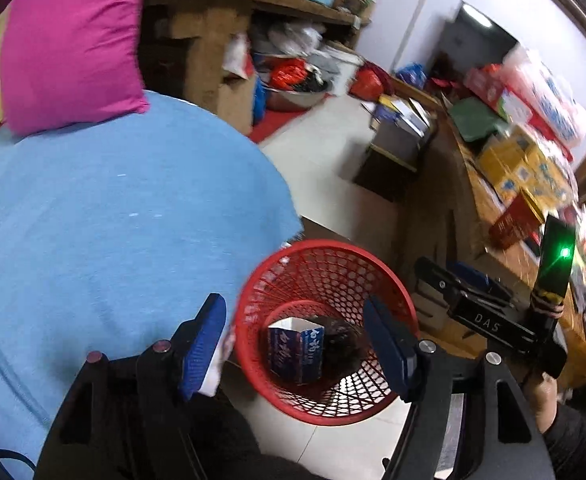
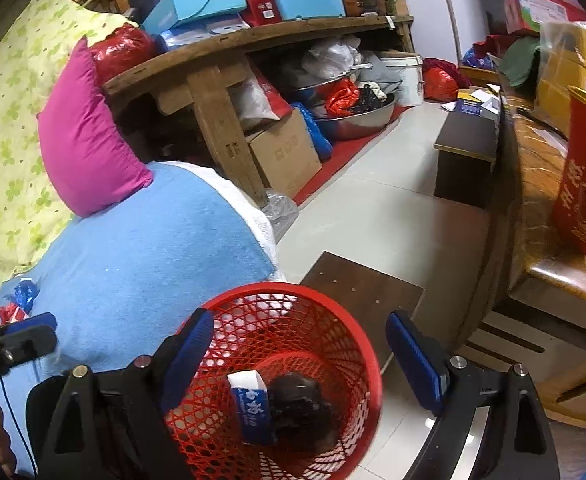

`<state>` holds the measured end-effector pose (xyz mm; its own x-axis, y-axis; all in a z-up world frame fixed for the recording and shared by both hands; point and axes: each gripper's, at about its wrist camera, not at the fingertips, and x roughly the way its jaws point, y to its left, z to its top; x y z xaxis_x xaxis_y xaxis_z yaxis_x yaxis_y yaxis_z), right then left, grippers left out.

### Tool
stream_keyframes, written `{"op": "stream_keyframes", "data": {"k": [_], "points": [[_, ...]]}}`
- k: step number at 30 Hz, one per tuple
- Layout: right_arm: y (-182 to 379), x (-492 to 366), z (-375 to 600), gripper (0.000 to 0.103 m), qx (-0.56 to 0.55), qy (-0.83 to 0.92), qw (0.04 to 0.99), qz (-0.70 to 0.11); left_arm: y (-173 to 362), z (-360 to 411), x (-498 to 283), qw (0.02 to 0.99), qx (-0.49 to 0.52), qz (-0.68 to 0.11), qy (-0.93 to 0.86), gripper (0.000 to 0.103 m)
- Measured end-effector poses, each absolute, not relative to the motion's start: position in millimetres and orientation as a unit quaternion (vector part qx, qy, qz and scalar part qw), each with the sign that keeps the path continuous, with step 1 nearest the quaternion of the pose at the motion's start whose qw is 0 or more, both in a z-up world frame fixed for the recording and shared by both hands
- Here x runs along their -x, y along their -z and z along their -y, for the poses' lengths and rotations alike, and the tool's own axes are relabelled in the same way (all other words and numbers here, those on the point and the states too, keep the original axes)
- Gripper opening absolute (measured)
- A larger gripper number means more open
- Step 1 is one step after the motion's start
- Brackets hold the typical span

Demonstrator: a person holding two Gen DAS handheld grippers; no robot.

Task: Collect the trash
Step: 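Open both tools to drop the bag and box into the red wastebasket, then move both tools back over the remaining trash on the blanket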

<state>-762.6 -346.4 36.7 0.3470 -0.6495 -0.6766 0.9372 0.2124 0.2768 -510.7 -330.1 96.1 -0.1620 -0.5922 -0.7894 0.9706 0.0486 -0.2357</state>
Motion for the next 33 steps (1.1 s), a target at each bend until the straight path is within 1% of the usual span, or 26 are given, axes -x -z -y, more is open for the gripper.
{"op": "stream_keyframes", "data": {"k": [9, 17, 25, 33], "points": [[-56, 697, 341, 0.09, -0.308, 0.479, 0.792, -0.218, -109, 269, 422, 0.691, -0.137, -0.419, 0.573, 0.072], [-92, 602, 319, 0.09, -0.251, 0.399, 0.854, -0.222, -126, 196, 346, 0.775, -0.059, -0.397, 0.488, 0.072], [-105, 513, 286, 0.091, -0.194, 0.31, 0.895, -0.255, -129, 127, 284, 0.843, -0.033, -0.369, 0.39, 0.072], [-107, 439, 259, 0.09, -0.144, 0.24, 0.918, -0.282, -120, 78, 235, 0.88, -0.028, -0.357, 0.312, 0.072]]}}
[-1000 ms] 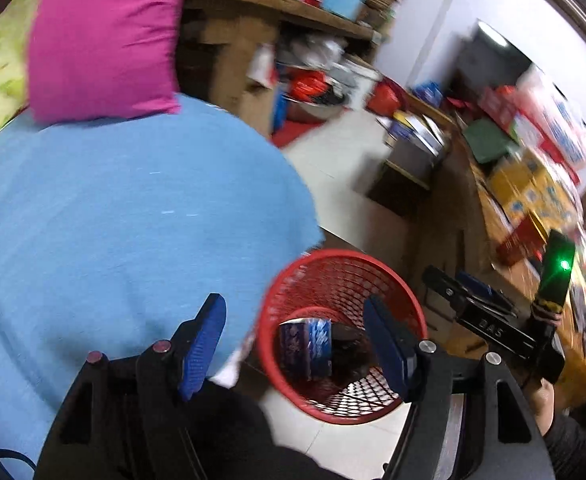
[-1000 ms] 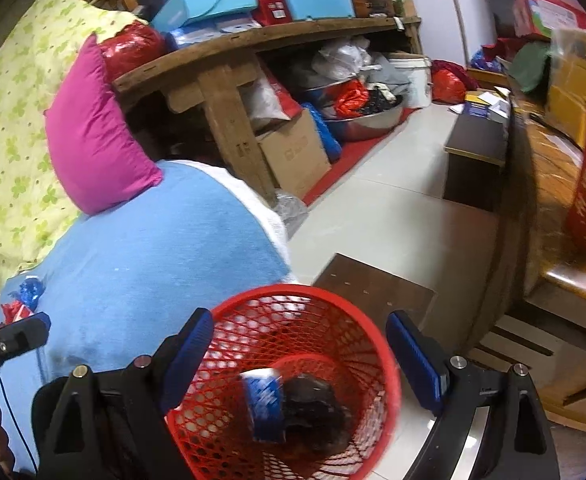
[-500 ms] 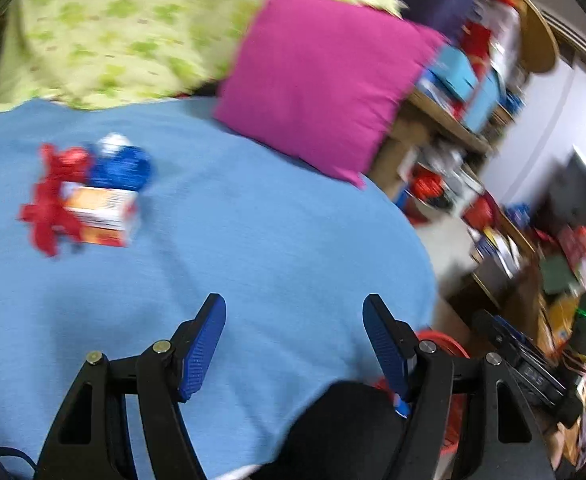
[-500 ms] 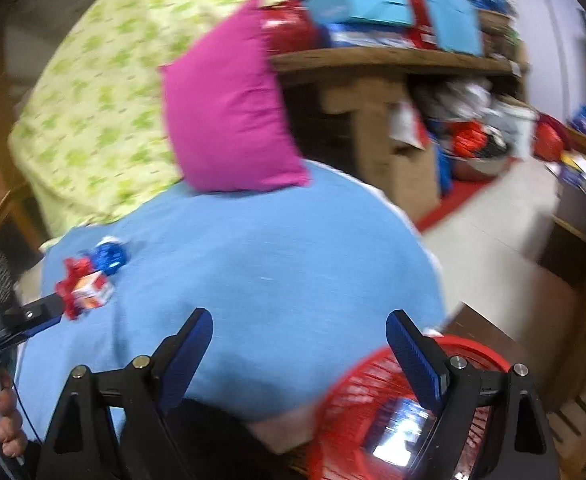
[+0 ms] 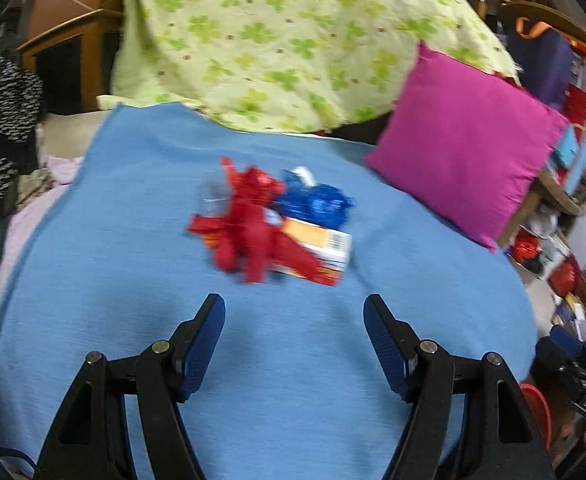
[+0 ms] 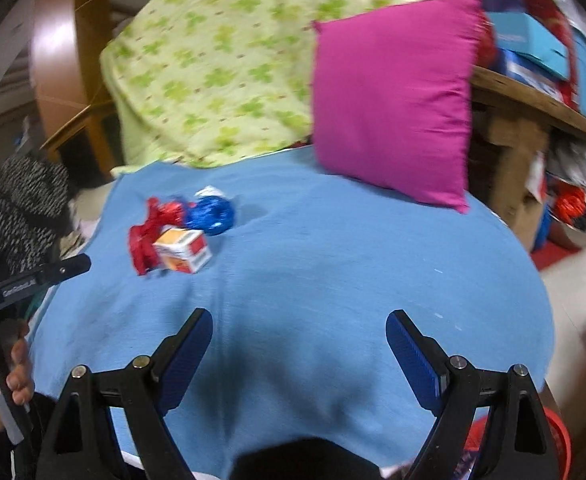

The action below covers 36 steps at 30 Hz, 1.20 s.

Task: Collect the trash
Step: 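Move both tools back over the remaining trash on the blanket, then grasp the orange-and-white medicine box with the right tool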

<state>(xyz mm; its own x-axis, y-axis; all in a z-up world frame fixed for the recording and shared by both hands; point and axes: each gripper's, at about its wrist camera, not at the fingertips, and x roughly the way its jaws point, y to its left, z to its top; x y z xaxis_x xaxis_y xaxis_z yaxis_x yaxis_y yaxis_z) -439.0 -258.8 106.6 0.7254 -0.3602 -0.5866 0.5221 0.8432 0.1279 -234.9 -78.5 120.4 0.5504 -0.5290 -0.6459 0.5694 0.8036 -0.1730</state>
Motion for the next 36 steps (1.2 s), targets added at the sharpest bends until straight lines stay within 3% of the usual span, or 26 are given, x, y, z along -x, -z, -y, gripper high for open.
{"op": "stream_keyframes", "data": {"k": [23, 36], "points": [[-59, 216, 239, 0.091, -0.002, 0.032, 0.923, -0.384, -59, 34, 154, 0.902, -0.032, -0.375, 0.212, 0.073], [-39, 150, 242, 0.089, 0.015, -0.007, 0.916, -0.401, -50, 31, 143, 0.896, -0.014, -0.392, 0.207, 0.073]]}}
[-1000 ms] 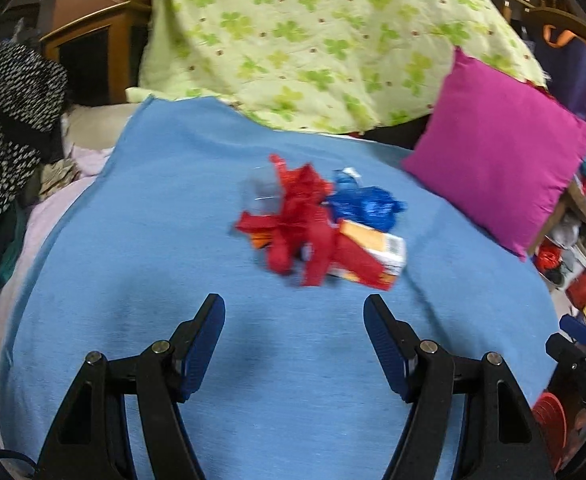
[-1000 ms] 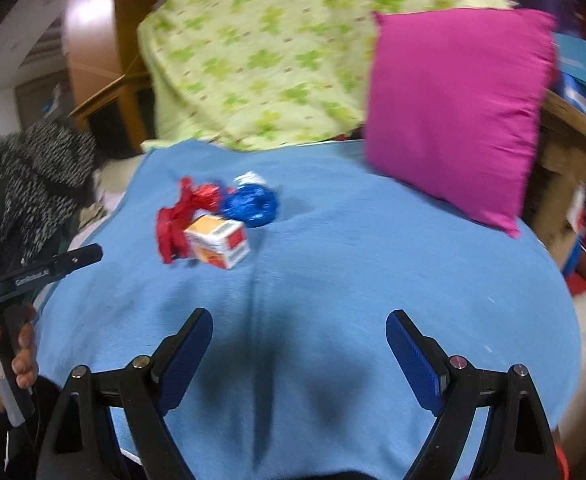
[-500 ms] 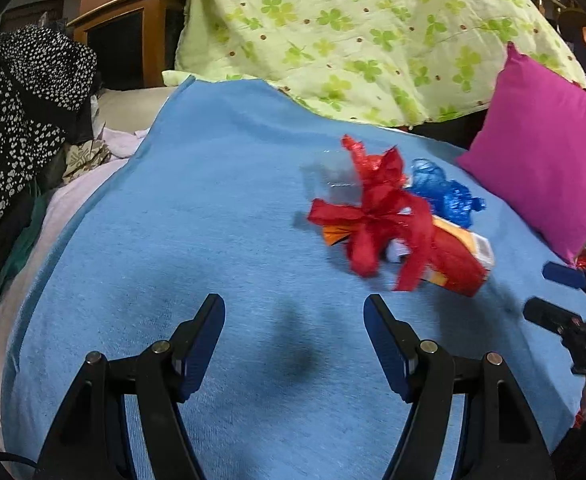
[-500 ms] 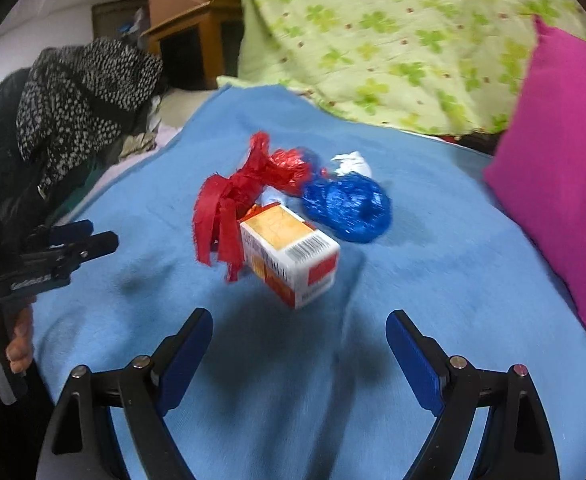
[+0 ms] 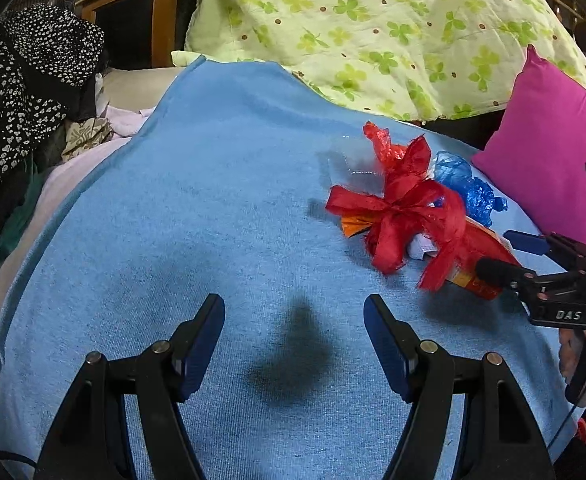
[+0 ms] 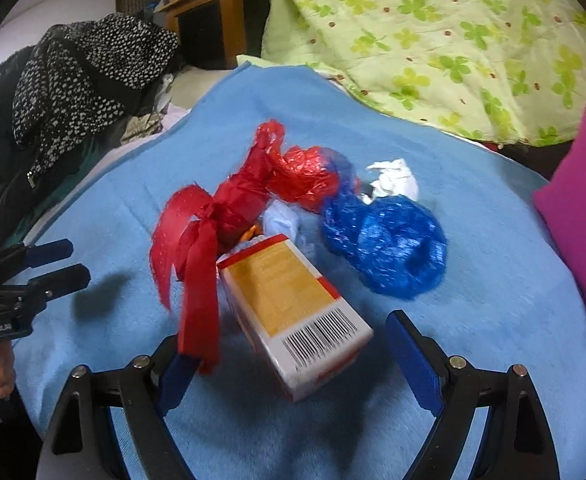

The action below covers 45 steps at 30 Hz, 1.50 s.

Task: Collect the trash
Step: 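Grasp the orange-and-white medicine box with the right tool, then grasp the red ribbon bow with the left tool while the right holds the box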

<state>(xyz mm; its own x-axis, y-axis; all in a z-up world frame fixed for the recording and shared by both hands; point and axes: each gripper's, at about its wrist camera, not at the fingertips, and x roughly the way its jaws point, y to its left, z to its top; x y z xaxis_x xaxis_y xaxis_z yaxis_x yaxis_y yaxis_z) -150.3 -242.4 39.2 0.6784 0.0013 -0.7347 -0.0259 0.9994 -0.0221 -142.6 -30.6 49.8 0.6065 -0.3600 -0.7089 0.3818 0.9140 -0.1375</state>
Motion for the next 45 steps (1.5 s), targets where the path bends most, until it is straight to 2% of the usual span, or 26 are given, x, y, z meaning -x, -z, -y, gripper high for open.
{"op": "stream_keyframes", "data": {"k": [2, 3, 5, 7, 10, 20, 23, 24, 26, 27, 28, 31, 43, 45], "points": [[-35, 146, 240, 0.078, 0.016, -0.012, 0.914, -0.406, -49, 31, 143, 0.896, -0.015, -0.393, 0.208, 0.073], [-34, 144, 239, 0.068, 0.018, -0.011, 0.913, -0.408, -49, 32, 143, 0.895, -0.015, -0.394, 0.208, 0.073], [-30, 143, 237, 0.062, 0.022, -0.011, 0.911, -0.412, -48, 33, 143, 0.894, -0.017, -0.395, 0.209, 0.073], [-30, 146, 234, 0.052, 0.023, -0.015, 0.91, -0.413, -48, 33, 144, 0.895, -0.018, -0.395, 0.209, 0.073], [-31, 151, 231, 0.05, 0.022, -0.016, 0.91, -0.415, -48, 33, 144, 0.894, -0.018, -0.396, 0.209, 0.073], [-41, 207, 232, 0.049, -0.009, 0.019, 0.903, -0.429, -50, 34, 147, 0.896, -0.019, -0.391, 0.212, 0.073], [-39, 214, 231, 0.052, -0.015, 0.022, 0.901, -0.434, -51, 40, 148, 0.892, -0.022, -0.392, 0.225, 0.073], [-37, 214, 231, 0.055, -0.016, 0.02, 0.9, -0.435, -52, 41, 148, 0.889, -0.019, -0.394, 0.231, 0.073], [-31, 213, 230, 0.066, -0.017, 0.019, 0.898, -0.438, -57, 45, 147, 0.885, -0.013, -0.394, 0.249, 0.073], [-28, 212, 229, 0.078, -0.015, 0.022, 0.898, -0.438, -58, 48, 145, 0.883, -0.014, -0.394, 0.253, 0.073], [-26, 212, 228, 0.081, -0.013, 0.025, 0.899, -0.436, -60, 53, 144, 0.881, -0.016, -0.394, 0.262, 0.073], [-22, 217, 231, 0.081, -0.022, 0.031, 0.902, -0.43, -60, 72, 135, 0.861, -0.027, -0.407, 0.305, 0.078], [-45, 261, 256, 0.081, -0.092, 0.058, 0.918, -0.382, -37, 145, 114, 0.807, -0.111, -0.434, 0.385, 0.078], [-48, 264, 256, 0.081, -0.097, 0.058, 0.919, -0.379, -36, 152, 113, 0.804, -0.114, -0.435, 0.389, 0.074]]}}
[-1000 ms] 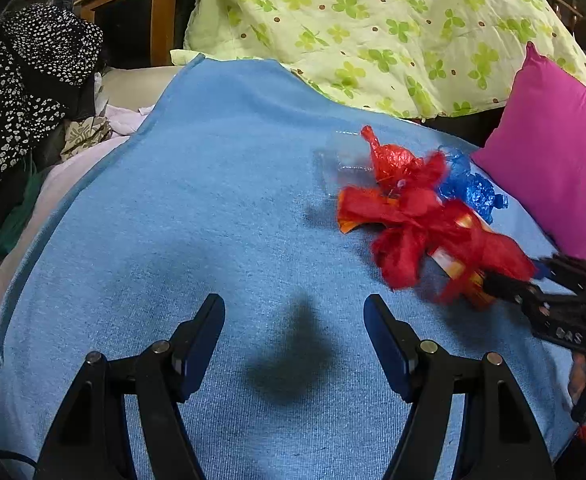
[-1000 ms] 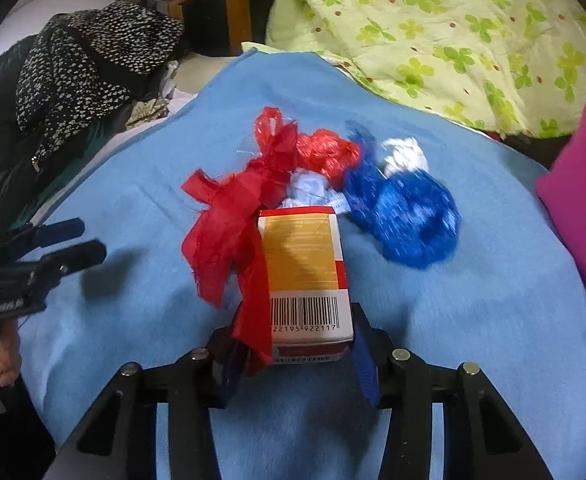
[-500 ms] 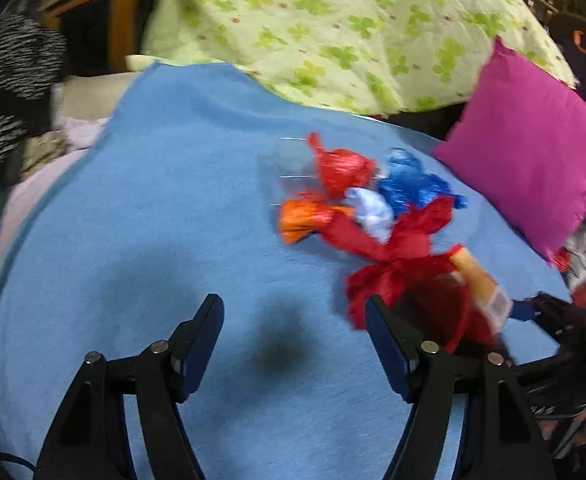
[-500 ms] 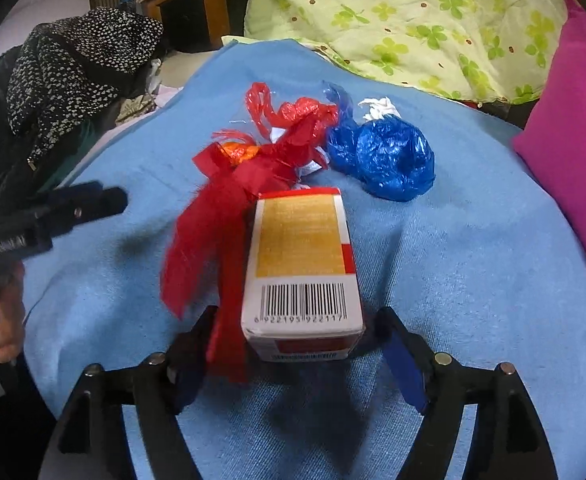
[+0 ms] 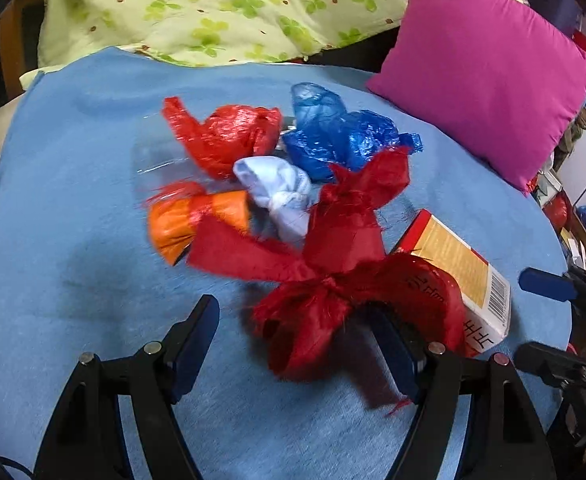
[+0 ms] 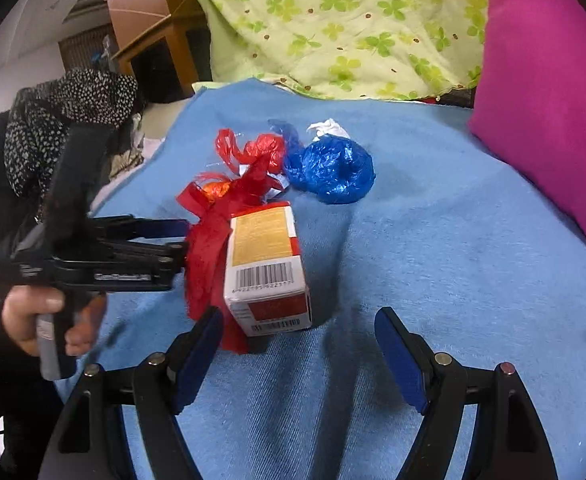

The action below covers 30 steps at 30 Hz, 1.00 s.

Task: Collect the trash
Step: 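Grasp the red ribbon bow with the left tool while the right holds the box, then carry the medicine box and red ribbon with both tools to the wastebasket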

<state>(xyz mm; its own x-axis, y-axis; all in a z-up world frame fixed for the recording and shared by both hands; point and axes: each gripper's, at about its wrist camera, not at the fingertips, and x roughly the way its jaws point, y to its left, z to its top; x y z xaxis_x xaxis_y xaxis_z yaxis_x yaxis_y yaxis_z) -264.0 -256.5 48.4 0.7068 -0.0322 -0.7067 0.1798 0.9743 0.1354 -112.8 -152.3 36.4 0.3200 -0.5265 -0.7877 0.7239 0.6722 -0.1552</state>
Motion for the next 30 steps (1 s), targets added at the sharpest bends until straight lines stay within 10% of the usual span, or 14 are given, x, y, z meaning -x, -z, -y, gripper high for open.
{"op": "stream_keyframes", "data": {"k": [2, 5, 25, 28, 30], "points": [[-52, 268, 257, 0.081, -0.103, 0.06, 0.919, -0.375, -35, 158, 110, 0.797, -0.112, -0.443, 0.395, 0.038], [-53, 272, 258, 0.081, -0.106, 0.063, 0.92, -0.372, -34, 158, 106, 0.797, -0.106, -0.449, 0.39, 0.021], [-30, 214, 231, 0.079, -0.068, 0.06, 0.911, -0.402, -50, 58, 140, 0.847, -0.047, -0.446, 0.285, 0.02], [-27, 212, 230, 0.049, -0.066, 0.066, 0.909, -0.406, -52, 48, 141, 0.852, -0.031, -0.444, 0.274, 0.02], [-27, 213, 232, 0.049, -0.074, 0.067, 0.908, -0.406, -56, 41, 143, 0.857, -0.021, -0.441, 0.267, 0.02]]}}
